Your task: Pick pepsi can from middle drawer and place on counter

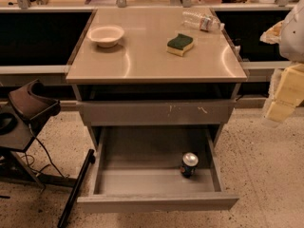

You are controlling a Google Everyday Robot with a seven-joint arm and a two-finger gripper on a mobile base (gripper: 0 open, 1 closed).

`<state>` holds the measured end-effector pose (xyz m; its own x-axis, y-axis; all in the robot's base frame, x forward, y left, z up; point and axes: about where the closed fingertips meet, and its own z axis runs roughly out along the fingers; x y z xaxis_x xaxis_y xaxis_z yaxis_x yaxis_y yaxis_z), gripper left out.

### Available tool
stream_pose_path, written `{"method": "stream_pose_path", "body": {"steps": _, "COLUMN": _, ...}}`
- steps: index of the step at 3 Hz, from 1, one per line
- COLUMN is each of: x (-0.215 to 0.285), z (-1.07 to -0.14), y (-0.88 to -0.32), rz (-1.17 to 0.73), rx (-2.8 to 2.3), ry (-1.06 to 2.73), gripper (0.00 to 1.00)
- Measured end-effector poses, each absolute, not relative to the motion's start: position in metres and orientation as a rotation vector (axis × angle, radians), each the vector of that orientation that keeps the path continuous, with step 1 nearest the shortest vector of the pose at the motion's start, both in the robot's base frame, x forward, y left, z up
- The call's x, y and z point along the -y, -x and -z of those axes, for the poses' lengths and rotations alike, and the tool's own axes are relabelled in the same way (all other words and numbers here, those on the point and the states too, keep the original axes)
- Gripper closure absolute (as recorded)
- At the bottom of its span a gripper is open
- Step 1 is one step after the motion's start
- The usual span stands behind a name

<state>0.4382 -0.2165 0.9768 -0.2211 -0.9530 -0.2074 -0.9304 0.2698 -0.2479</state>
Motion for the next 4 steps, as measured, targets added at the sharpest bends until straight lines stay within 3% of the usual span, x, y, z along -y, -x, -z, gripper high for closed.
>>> {"method": "stream_pose_path", "body": {"steps": 2, "x": 0.195, "z": -0.948, "y": -0.441, "rz": -0.009, "rx": -2.178, "ry": 1.718, "gripper": 0.00}}
{"method": "stream_pose_path", "body": {"steps": 4, "x": 0.098, "z": -0.791, "y": -0.453, "rz": -0.518, "rx": -2.100, "ry": 1.597, "gripper": 0.00}}
